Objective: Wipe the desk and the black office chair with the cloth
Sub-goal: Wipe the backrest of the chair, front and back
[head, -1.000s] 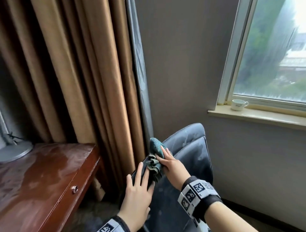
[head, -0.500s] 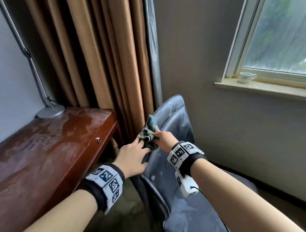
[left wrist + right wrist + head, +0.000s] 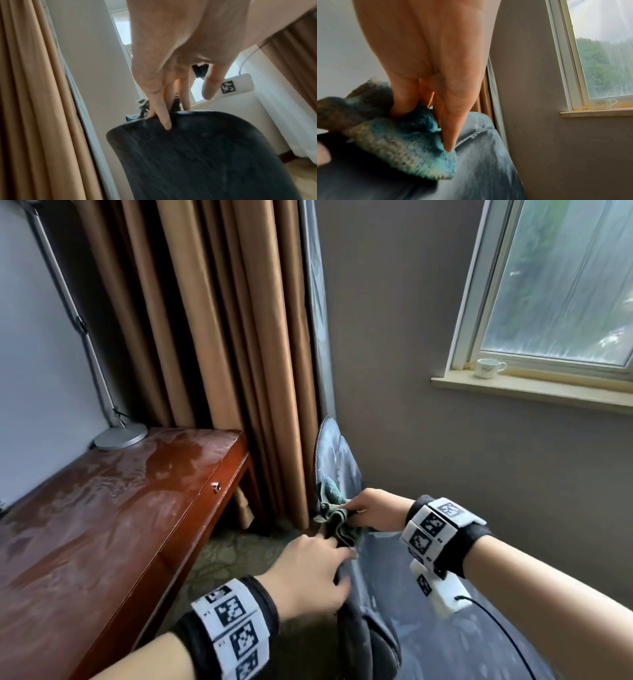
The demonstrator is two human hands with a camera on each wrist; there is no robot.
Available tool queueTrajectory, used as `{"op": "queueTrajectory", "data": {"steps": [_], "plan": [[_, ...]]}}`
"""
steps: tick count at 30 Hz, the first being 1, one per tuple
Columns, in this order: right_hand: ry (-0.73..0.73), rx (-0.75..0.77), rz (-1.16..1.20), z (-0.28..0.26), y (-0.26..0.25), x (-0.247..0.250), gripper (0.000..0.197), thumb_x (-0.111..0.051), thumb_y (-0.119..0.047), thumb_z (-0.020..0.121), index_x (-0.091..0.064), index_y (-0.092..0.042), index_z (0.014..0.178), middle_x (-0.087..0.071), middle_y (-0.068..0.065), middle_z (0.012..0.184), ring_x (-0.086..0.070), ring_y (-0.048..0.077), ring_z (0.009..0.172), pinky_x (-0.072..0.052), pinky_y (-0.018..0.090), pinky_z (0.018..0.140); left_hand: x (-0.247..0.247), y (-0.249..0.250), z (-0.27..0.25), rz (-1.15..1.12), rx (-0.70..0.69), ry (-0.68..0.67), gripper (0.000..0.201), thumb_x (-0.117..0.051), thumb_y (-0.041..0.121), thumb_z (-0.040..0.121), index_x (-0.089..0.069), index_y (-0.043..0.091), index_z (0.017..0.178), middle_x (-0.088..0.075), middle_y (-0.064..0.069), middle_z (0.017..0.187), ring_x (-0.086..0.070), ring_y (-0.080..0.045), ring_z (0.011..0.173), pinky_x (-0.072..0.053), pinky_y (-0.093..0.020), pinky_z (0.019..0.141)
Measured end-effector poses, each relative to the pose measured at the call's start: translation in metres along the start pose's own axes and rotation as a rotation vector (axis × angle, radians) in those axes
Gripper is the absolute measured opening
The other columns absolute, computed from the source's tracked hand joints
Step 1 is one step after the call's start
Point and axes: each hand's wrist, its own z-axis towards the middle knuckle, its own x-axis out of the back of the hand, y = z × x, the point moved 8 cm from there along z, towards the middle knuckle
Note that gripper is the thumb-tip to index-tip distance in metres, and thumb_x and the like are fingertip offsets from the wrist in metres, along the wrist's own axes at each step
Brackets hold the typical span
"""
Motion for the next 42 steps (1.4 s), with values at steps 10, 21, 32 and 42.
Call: {"op": "queueTrajectory", "data": {"steps": [10,21,32,42], "plan": [[0.141,-0.145,-0.031,-0.057,-0.011,-0.001,0.021,-0.055,-0.016,0.091,-0.069,-0.009,0.105,-0.054,0.002,0.080,-0.046,0.015,0.074,-0.033,0.019,0.065,0.020,-0.046,0.056,0.424,-0.150,-0.258,0.056,-0.045,0.035,0.098,-0.026,0.023,0.149,-0.007,0.001,0.160,0.001,-0.012,0.147,-0.005,-0.042,0.117],[0.182,-0.181,0.011,-0.115,-0.001,-0.017,0.044,-0.067,-0.018,0.078,-0.064,-0.026,0.121,-0.069,-0.001,0.108,-0.061,0.013,0.096,-0.046,0.022,0.086,-0.002,0.007,0.052,0.531,-0.455,0.284,0.035,-0.079,0.059,0.058,-0.071,0.028,0.072,-0.063,0.012,0.063,-0.062,-0.006,0.060,-0.028,-0.024,0.070],[-0.049,-0.230,-0.186,-0.200,0.033,-0.014,0.031,-0.064,-0.013,0.077,-0.066,-0.019,0.107,-0.068,0.004,0.095,-0.054,0.017,0.080,-0.044,0.024,0.073,-0.019,0.115,0.021,0.270,-0.437,0.464,0.056,-0.035,0.066,0.079,-0.067,0.023,0.066,-0.057,0.010,0.054,-0.054,-0.012,0.050,-0.031,-0.025,0.069],[0.062,-0.243,-0.314,-0.292,0.107,0.009,0.061,-0.042,0.002,0.081,-0.053,-0.030,0.132,-0.062,0.006,0.121,-0.057,0.025,0.104,-0.038,0.017,0.077,-0.024,0.118,0.032,0.041,-0.282,0.099,0.105,0.017,0.085,0.067,-0.048,0.038,0.136,-0.055,0.021,0.133,-0.051,0.001,0.120,-0.024,-0.018,0.099]]}}
